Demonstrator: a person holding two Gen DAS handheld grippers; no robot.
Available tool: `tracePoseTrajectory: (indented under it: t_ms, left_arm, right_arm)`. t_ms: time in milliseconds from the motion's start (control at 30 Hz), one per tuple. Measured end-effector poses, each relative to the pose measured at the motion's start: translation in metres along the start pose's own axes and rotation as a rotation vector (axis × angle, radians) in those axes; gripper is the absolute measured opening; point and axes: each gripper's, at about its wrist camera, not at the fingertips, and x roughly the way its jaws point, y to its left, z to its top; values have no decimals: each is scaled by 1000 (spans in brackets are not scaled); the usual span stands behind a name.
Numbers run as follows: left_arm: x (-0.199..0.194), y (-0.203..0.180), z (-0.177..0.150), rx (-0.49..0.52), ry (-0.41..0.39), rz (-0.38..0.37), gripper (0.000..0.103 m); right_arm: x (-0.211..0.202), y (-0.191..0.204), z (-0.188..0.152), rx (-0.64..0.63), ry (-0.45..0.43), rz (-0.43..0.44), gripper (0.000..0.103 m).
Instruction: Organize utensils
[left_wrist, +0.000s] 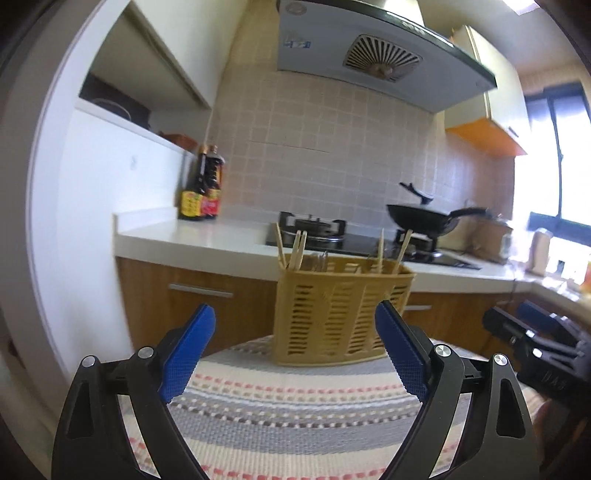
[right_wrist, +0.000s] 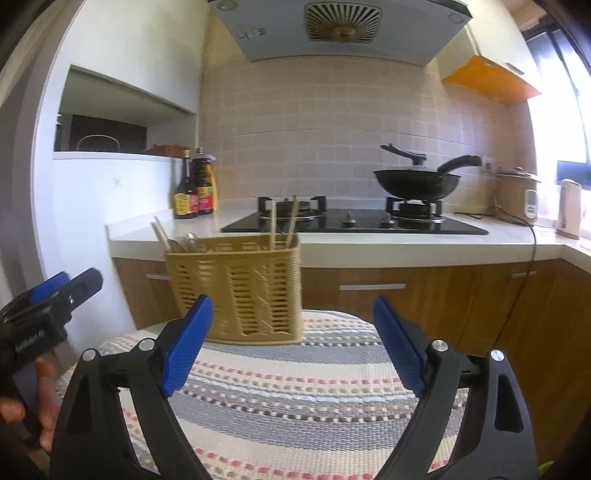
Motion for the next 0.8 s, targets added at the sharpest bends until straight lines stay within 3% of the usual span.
tracePoseTrajectory:
  t_ms: [133, 233, 400, 567, 800]
  left_arm:
    - [-2, -8, -11, 73, -37, 51, 87]
    - [6, -10, -19, 95, 0, 61, 87]
    - [6, -12, -24, 134, -7, 86, 87]
    - [6, -12, -24, 127, 2, 83, 93]
    - [6, -8, -22, 89, 14, 62, 93]
  right_arm:
    - [13, -13, -10, 35, 39, 13, 84]
    - [19, -18, -13, 36, 51, 1, 84]
    - [19, -19, -12, 39, 49, 6, 85]
    - [17, -13, -11, 13, 39, 1, 87]
    - [9, -8, -11, -4, 9, -3, 93]
